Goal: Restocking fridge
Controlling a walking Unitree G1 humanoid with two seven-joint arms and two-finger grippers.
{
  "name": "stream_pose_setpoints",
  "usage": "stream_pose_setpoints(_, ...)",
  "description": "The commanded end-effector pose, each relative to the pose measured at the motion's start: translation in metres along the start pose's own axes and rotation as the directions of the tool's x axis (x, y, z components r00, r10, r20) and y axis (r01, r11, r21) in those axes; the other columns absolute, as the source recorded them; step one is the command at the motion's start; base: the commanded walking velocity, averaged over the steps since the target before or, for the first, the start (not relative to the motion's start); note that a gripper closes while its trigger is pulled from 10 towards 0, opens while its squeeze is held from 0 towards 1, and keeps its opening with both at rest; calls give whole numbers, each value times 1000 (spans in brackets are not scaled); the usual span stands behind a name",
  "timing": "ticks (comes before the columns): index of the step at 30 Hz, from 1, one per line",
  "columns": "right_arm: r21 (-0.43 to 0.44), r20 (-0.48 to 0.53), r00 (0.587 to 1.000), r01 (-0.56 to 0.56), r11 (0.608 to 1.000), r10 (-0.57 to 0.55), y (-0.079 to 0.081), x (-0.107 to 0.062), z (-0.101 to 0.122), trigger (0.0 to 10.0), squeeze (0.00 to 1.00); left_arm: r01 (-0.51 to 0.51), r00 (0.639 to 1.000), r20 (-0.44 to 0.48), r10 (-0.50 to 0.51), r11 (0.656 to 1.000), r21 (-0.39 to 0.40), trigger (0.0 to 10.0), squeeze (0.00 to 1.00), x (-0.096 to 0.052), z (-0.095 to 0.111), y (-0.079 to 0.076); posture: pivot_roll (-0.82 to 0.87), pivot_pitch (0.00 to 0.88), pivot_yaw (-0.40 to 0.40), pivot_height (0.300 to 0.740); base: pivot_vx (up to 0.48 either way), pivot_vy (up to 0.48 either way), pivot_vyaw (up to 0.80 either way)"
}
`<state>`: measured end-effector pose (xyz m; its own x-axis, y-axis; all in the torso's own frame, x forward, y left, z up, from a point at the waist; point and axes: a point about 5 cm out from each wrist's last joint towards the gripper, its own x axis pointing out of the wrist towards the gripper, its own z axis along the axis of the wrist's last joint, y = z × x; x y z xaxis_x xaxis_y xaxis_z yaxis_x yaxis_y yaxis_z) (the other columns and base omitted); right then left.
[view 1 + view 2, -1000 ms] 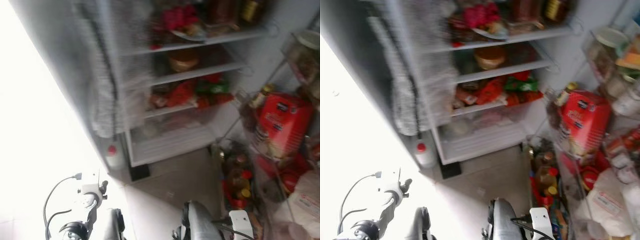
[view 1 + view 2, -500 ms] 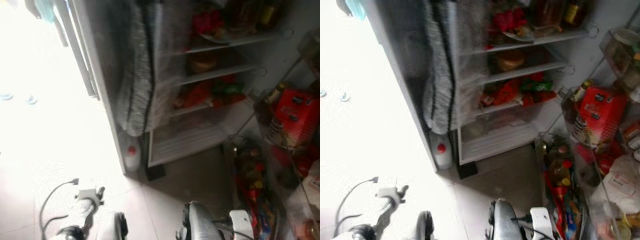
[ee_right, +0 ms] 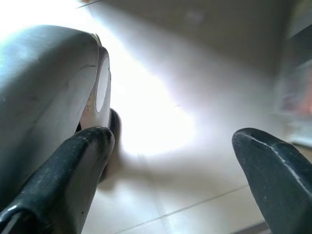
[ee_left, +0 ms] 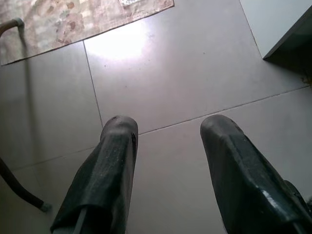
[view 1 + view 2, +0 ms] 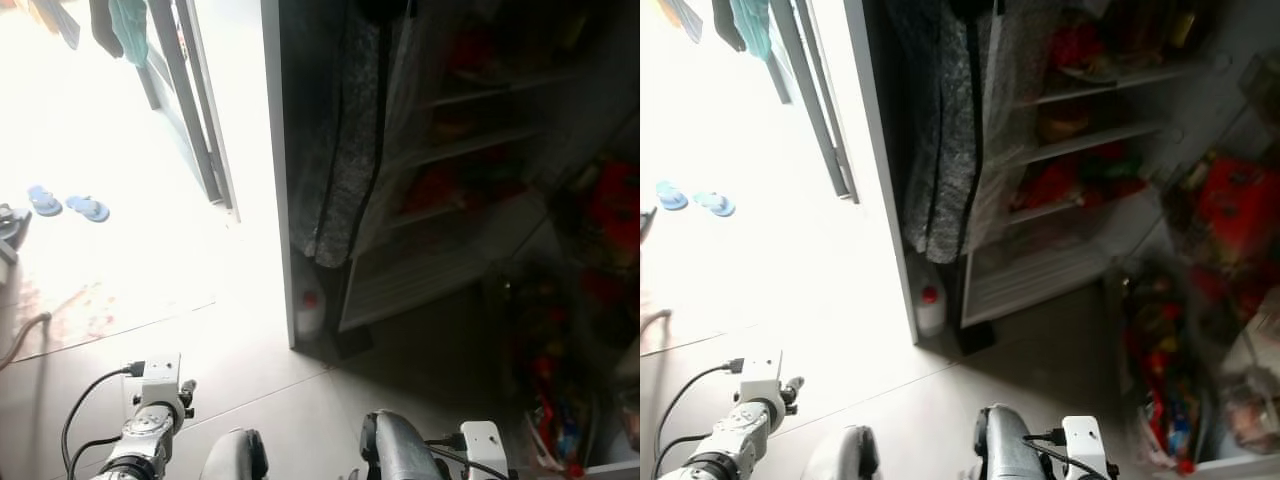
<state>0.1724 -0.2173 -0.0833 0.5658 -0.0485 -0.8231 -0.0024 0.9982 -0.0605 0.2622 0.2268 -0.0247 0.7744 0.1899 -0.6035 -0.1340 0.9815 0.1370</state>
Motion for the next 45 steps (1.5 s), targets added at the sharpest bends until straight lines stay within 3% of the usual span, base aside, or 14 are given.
stream_pose_setpoints(1, 14, -26, 998, -49, 999, 49, 15, 0, -9, 10000, 0, 13, 999, -32, -13, 1000, 11, 10000, 0, -1, -7, -4, -123, 116, 44, 618, 0, 371, 0)
stream_pose_setpoints(15, 24, -27, 999, -47, 999, 48, 17, 0, -9, 10000, 0, 21, 998, -59, -19, 999, 36, 10000, 0, -2, -12, -2, -124, 85, 54, 618, 0, 360, 0)
stream_pose_setpoints(22, 25, -27, 999, -45, 999, 45, 16, 0, -9, 10000, 0, 54, 994, -99, -47, 996, 73, 10000, 0, -3, -19, -4, -124, 102, 51, 618, 0, 0, 0)
stream_pose_setpoints(36, 25, -29, 999, -40, 999, 41, 14, 0, -8, 10000, 0, 73, 990, -126, -67, 996, 49, 10000, 0, -5, -26, -11, -116, 142, 33, 618, 0, 0, 0)
stream_pose_setpoints(45, 16, -41, 998, -40, 999, 40, 13, 0, -8, 10000, 0, 76, 985, -158, -68, 996, 47, 10000, 0, -8, -36, -11, -118, 154, 31, 618, 0, 0, -766)
